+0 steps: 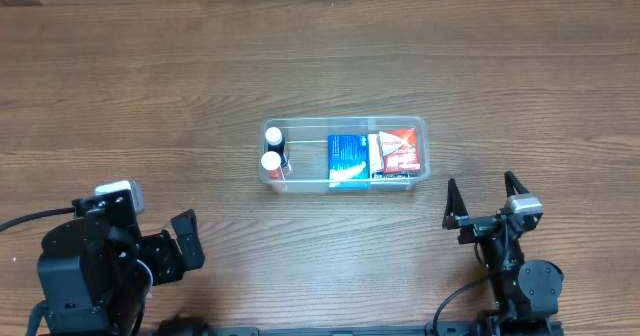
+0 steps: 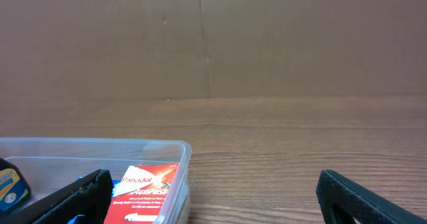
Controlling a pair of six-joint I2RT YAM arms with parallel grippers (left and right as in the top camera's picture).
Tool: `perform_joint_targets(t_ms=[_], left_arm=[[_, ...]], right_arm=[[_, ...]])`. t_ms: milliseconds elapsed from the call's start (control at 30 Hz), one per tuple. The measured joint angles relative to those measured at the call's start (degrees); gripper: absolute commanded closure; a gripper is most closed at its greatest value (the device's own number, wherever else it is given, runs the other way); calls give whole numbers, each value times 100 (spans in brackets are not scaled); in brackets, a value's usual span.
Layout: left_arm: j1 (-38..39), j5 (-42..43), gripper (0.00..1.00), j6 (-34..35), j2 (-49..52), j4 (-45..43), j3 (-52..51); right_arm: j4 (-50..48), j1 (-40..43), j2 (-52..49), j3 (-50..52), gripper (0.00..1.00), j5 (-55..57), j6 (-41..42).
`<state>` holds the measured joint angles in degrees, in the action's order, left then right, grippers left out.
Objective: Pack container
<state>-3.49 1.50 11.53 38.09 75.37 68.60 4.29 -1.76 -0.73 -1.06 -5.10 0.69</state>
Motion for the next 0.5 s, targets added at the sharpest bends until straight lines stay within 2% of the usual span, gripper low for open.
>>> perform_joint_targets(t_ms=[300,367,500], left_arm=[[0,-160,0,-151,-13,120,-22],[0,-284,0,-315,-234,-188,-389],[0,-367,0,-573,-1329,-2157,-2227]], right_arm=[[2,0,0,0,0,2,17],[2,0,0,0,0,4,15],[22,0,7,0,0,2,17]])
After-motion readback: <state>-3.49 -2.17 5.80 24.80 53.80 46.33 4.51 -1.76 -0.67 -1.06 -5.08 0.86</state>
